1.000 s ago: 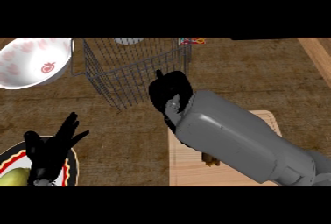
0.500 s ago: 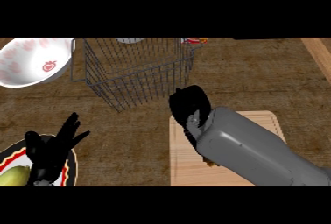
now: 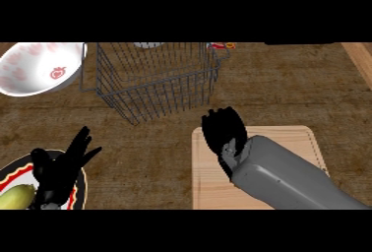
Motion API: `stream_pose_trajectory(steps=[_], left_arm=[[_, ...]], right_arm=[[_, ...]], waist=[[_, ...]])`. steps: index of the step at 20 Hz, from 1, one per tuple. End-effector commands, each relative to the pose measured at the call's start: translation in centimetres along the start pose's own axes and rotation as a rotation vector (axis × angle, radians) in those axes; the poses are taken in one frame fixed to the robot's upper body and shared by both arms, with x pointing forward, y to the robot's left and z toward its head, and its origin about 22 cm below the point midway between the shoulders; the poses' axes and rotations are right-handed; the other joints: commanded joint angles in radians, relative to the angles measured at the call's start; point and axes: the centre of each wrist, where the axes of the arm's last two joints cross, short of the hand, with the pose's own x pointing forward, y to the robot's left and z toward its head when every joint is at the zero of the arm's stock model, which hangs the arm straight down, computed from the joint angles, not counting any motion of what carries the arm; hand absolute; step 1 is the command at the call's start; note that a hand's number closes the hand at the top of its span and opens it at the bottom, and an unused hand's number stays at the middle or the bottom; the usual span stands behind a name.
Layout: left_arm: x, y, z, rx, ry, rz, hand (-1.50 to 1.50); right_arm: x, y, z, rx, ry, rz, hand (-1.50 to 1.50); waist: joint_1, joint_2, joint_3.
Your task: Pick the sweet potato from the cutting board and place it in the basket
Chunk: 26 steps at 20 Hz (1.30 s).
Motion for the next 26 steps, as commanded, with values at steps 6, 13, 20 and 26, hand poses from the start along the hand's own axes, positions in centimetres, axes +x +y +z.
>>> stream_pose_trajectory(steps=[6, 13, 20, 26], left_arm=[[-4.5, 0.3, 0.3, 0.019, 0.176, -0.032, 0.0], [-2.6, 0.7, -0.2, 0.026, 0.173, -0.04, 0.0], [-3.9, 1.0, 1.4, 0.002, 0.183, -0.026, 0.0], [-2.7, 1.4, -0.6, 0.01, 0.175, -0.026, 0.0]], right_arm=[[-0.8, 1.9, -1.3, 0.015, 0.082, 0.004, -1.5], [0.8, 3.7, -2.0, 0.084, 0.145, 0.072, -1.5], [-0.6, 5.3, -1.9, 0.085, 0.125, 0.033, -1.5], [-0.6, 6.7, -2.7, 0.075, 0.133, 0.038, -1.5]], waist=[[0.011, 0.016, -0.013], [0.007, 0.012, -0.013], [0.012, 0.011, -0.013], [0.007, 0.013, -0.013]])
